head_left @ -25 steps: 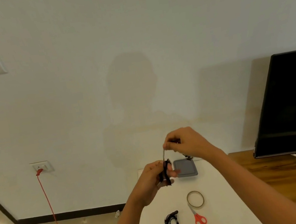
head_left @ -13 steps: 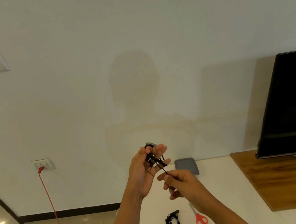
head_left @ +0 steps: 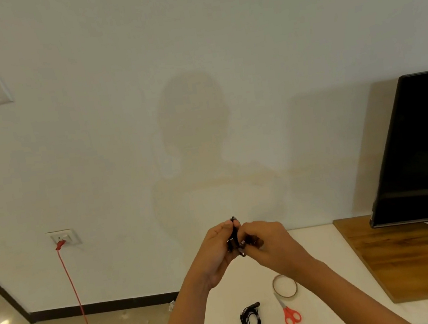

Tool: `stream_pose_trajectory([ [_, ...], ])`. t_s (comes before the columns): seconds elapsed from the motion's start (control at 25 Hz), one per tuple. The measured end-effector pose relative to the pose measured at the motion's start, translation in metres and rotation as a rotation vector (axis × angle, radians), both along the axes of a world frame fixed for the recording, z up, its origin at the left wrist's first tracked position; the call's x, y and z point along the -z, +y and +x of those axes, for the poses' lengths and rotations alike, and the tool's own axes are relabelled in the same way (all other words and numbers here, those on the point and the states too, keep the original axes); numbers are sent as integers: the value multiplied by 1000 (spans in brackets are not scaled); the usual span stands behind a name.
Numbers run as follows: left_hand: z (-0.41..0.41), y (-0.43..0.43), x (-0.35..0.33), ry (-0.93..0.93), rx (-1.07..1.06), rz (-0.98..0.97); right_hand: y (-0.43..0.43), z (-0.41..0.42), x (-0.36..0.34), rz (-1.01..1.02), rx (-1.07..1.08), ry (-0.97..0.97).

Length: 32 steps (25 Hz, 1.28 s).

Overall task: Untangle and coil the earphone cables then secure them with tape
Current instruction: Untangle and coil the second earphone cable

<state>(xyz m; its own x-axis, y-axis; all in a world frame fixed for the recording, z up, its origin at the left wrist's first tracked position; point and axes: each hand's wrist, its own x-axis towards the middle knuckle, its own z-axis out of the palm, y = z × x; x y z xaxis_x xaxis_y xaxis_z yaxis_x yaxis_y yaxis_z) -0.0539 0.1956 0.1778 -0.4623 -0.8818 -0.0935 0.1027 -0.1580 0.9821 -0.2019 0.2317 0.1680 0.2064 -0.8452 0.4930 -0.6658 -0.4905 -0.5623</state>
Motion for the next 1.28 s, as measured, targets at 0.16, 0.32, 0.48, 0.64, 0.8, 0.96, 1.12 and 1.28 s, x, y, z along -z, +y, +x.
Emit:
stream_pose_trajectory([
  [0.16, -2, -1, 4, -1, 3, 14, 1, 3, 6, 121, 27, -264],
  [0.32, -6, -3, 11, 21, -84, -27, 2, 3, 11, -71, 3, -5],
  [0.48, 0, -7, 9, -11, -27, -38, 3, 2, 16, -306, -100, 340],
  [0.64, 7, -6, 8, -21, 98, -51, 1, -2, 10, -208, -78, 170],
  [0.8, 7, -7, 10, 94, 64, 2, 2, 6, 4, -57, 24, -158],
  [0.96, 3, 2, 7, 282, 18, 56, 7, 12, 0, 201, 90, -438],
  [1.12, 0, 8, 7, 317, 18, 74, 5, 12, -5, 304, 49, -520],
  [1.28, -6, 12, 7, 171, -27, -14, -2, 15, -8, 414, 42, -640],
])
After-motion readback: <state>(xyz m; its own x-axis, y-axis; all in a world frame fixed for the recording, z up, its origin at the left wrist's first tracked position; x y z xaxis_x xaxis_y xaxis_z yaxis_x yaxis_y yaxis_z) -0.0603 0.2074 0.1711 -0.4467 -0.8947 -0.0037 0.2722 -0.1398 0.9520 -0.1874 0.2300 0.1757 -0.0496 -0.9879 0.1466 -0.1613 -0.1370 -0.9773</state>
